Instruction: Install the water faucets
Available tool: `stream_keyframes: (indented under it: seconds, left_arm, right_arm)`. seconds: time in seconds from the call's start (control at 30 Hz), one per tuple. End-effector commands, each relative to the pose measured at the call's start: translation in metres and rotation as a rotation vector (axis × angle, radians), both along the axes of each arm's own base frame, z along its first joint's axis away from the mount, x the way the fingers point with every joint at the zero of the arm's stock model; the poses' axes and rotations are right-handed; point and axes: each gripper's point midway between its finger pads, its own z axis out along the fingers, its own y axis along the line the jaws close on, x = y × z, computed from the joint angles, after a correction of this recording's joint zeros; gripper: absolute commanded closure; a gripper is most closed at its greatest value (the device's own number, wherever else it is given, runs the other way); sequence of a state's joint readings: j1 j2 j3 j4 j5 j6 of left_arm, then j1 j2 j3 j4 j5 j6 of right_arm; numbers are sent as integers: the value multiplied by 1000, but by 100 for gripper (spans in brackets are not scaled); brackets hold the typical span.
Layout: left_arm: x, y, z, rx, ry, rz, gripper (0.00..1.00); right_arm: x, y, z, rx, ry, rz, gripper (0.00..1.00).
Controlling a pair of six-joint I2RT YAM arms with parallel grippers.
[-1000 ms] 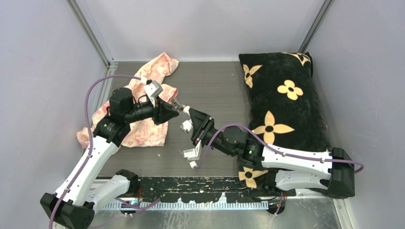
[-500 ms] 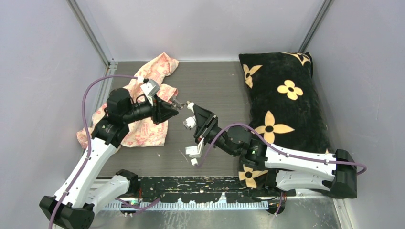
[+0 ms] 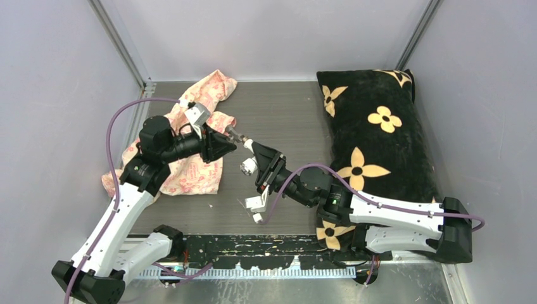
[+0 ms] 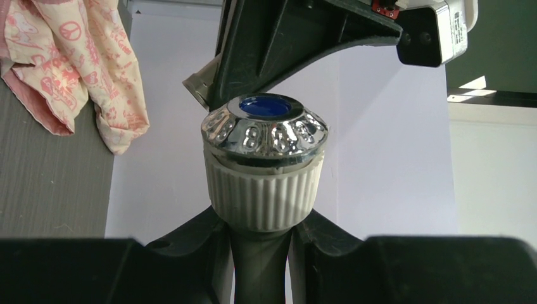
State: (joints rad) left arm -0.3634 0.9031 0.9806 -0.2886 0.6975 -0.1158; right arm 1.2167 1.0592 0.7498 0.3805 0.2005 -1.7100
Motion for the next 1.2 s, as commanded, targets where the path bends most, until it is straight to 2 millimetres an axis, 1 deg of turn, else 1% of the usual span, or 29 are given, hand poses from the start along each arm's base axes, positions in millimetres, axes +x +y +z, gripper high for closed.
stream_keyframes:
  seconds: [0.0,0.1,0.23,0.57,1.03,1.17]
  left_arm:
    - [0,-1,41,-54,-125,-12,100]
    - [-1,-2,38,-49,-122,-23,100]
    - [0,-2,34,-39,-117,-27,100]
    - [1,-1,28,-18,-117,-31,100]
    - [-13,-1,30,-22,-122,-67,100]
    - [-17,-1,35,-36,-128,-76,100]
  right_arm:
    - [-11,7,25,75,-50,62,99]
    - [-11,11,23,72,-49,70,99]
    - [-12,12,26,81,-52,78,99]
    - [-8,9,32,93,-62,48,99]
    - [-1,6,25,75,-53,23,99]
    - [0,9,17,54,-43,23,99]
